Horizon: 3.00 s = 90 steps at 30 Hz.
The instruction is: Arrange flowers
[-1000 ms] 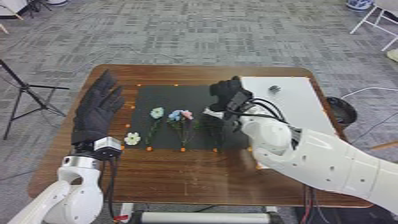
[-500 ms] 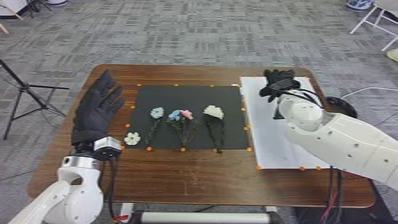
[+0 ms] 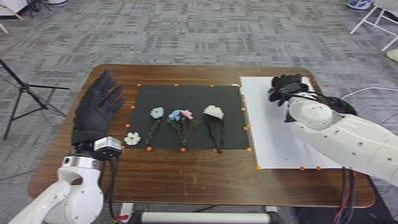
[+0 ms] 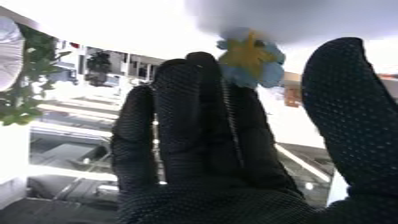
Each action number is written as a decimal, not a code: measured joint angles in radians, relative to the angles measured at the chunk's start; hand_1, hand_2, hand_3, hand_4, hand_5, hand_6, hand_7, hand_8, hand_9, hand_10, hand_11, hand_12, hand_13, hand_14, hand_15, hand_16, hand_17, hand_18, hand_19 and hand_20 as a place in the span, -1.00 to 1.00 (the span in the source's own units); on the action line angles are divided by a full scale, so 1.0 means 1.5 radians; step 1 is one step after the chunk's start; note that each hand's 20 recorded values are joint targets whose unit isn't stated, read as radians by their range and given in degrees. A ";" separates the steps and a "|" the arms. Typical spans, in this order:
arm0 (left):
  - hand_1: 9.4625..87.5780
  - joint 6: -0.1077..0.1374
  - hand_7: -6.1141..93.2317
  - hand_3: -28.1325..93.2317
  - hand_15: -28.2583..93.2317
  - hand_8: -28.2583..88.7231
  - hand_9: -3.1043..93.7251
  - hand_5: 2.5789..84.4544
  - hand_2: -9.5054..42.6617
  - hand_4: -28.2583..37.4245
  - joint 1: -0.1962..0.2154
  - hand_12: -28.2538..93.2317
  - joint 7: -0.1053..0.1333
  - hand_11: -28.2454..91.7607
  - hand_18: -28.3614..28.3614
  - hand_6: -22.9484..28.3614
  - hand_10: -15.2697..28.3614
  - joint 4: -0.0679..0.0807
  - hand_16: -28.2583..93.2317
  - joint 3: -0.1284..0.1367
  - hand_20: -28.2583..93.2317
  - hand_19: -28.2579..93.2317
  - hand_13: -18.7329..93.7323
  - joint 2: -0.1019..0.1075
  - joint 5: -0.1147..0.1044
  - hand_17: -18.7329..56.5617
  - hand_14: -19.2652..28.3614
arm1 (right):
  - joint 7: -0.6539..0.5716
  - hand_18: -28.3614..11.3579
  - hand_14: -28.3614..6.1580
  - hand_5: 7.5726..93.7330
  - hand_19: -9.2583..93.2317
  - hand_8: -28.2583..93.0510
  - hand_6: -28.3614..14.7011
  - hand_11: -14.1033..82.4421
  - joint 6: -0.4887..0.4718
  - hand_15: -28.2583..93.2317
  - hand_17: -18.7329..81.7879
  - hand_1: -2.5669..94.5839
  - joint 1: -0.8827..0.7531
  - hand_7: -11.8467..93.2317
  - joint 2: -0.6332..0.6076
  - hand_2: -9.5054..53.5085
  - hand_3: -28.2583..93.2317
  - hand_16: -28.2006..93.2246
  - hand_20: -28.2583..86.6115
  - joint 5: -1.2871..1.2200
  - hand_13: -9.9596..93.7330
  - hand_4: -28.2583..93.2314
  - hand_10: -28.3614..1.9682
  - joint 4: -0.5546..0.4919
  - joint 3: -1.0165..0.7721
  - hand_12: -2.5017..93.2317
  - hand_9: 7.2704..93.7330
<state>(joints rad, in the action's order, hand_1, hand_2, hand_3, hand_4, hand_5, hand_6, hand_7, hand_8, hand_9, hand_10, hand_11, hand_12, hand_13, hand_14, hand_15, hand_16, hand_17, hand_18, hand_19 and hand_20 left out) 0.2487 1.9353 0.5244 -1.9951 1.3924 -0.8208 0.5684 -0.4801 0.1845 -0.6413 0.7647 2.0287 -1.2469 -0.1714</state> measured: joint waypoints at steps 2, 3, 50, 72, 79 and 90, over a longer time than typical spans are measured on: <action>-0.62 0.000 -0.57 0.59 -0.25 -0.64 -0.53 -0.43 -0.82 -0.98 0.000 -0.20 0.000 -0.30 0.66 -0.06 0.13 0.000 -0.40 0.000 -0.33 -0.02 -0.40 0.000 0.000 -0.85 0.36 | 0.001 -0.49 0.35 0.09 0.62 -0.70 0.44 -0.10 0.029 0.68 -0.21 -0.17 0.006 -0.07 0.003 -1.00 0.84 -0.14 0.38 0.002 0.29 -1.00 0.39 0.009 0.024 -0.35 0.32; -0.62 0.000 -0.57 0.59 -0.25 -0.64 -0.53 -0.43 -0.82 -0.98 0.000 -0.20 0.000 -0.30 0.66 -0.06 0.12 0.000 -0.40 0.000 -0.33 -0.02 -0.40 0.000 0.000 -0.85 0.36 | 0.001 -0.48 0.40 0.15 0.63 -0.65 0.45 -0.22 0.045 0.65 -0.19 -0.09 0.008 0.03 0.004 -0.99 0.81 -0.08 0.38 0.005 0.34 -1.00 0.47 0.012 0.034 -0.19 0.47; -0.62 -0.005 -0.57 0.59 -0.25 -0.64 -0.54 -0.43 -0.82 -0.98 -0.005 -0.20 -0.001 -0.30 0.65 -0.06 0.12 0.000 -0.40 -0.007 -0.33 -0.02 -0.40 -0.012 0.002 -0.85 0.36 | 0.008 -0.48 0.49 0.53 0.69 -0.57 0.44 -0.30 0.164 0.63 -0.07 0.06 -0.291 0.05 -0.039 -1.00 0.87 0.04 0.40 0.103 0.56 -0.99 0.65 -0.317 -0.158 0.08 0.84; -0.62 -0.005 -0.57 0.59 -0.25 -0.64 -0.53 -0.43 -0.82 -0.98 -0.006 -0.20 -0.001 -0.30 0.65 -0.06 0.12 0.001 -0.40 -0.008 -0.33 -0.02 -0.40 -0.013 0.002 -0.85 0.36 | 0.026 -0.56 0.23 -0.05 0.66 -0.79 0.22 0.06 0.132 0.74 -0.22 -0.47 -0.321 -0.15 -0.041 -1.00 0.83 -0.11 0.43 0.085 0.31 -1.00 0.07 -0.345 -0.187 -0.40 0.04; -0.62 -0.005 -0.57 0.59 -0.25 -0.64 -0.53 -0.43 -0.82 -0.98 0.000 -0.20 0.001 -0.30 0.66 -0.06 0.12 -0.001 -0.40 -0.005 -0.33 -0.02 -0.40 -0.012 0.002 -0.85 0.36 | 0.037 -0.57 -0.02 -0.30 0.63 -0.73 0.04 -0.07 0.128 0.71 -0.28 -0.58 -0.350 -0.27 -0.059 -0.97 0.84 -0.18 0.43 0.068 0.05 -1.00 -0.09 -0.373 -0.214 -0.42 -0.27; -0.60 -0.016 -0.58 0.58 -0.31 -0.64 -0.57 -0.43 -0.81 -0.96 0.017 -0.20 -0.035 -0.31 0.57 -0.04 0.13 -0.006 -0.37 -0.002 -0.32 -0.05 -0.49 -0.008 0.025 -0.82 0.24 | 0.333 -0.59 0.01 -0.49 -0.13 -0.65 0.16 -0.64 0.131 -0.36 -0.61 -0.63 -0.572 -0.62 -0.137 -0.70 0.87 -0.01 -0.09 -0.293 -0.42 -0.88 0.02 -0.481 -0.558 -0.45 -0.50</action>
<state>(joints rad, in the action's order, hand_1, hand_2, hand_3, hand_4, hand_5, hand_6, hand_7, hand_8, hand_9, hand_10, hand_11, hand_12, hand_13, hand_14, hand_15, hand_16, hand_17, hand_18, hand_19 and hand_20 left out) 0.2242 1.9612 0.4724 -2.0039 1.3901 -0.8323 0.6064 0.0193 0.3805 -1.4992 0.5595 1.5897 -1.9689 -1.0079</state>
